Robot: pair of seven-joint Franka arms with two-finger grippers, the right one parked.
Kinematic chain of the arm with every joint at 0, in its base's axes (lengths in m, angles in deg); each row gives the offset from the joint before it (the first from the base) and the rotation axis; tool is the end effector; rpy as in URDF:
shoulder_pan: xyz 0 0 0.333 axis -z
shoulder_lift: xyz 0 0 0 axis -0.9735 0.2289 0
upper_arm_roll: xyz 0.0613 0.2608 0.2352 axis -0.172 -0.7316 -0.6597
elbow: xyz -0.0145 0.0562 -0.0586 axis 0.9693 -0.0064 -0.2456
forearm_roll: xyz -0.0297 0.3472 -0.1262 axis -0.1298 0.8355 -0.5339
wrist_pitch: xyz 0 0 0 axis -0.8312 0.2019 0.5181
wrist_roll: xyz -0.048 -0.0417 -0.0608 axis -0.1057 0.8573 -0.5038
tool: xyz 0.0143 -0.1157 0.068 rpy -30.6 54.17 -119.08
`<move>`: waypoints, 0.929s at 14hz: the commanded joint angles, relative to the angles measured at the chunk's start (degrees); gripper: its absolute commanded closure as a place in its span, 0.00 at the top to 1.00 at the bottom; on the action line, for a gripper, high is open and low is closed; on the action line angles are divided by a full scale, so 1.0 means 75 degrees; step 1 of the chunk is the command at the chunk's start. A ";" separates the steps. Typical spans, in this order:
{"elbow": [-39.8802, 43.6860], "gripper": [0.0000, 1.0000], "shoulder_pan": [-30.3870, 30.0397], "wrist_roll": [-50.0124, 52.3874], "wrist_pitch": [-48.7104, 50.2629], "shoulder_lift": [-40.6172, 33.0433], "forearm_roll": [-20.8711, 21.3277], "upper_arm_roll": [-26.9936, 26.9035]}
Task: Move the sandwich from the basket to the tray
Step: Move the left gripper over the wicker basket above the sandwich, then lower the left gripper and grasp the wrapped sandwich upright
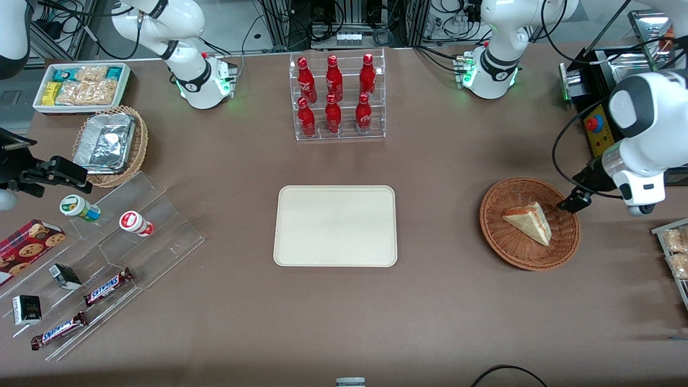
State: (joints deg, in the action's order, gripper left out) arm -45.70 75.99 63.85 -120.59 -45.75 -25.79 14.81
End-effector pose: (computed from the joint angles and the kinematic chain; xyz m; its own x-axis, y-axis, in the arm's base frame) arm 0.5263 0.0406 0.4076 0.5731 0.8163 -0.0713 0.8191 -0.5733 0.0201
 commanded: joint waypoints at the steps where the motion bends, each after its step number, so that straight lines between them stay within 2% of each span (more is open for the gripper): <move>1: -0.0103 1.00 0.0092 0.0400 -0.0678 0.0376 -0.0109 0.0030; 5: -0.0315 1.00 0.0128 0.0436 -0.1547 0.0856 -0.0121 0.0065; 13: -0.0362 1.00 0.0327 0.0447 -0.1829 0.1314 -0.0121 0.0089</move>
State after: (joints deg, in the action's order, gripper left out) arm -47.98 77.80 66.30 -132.92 -36.62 -26.13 15.57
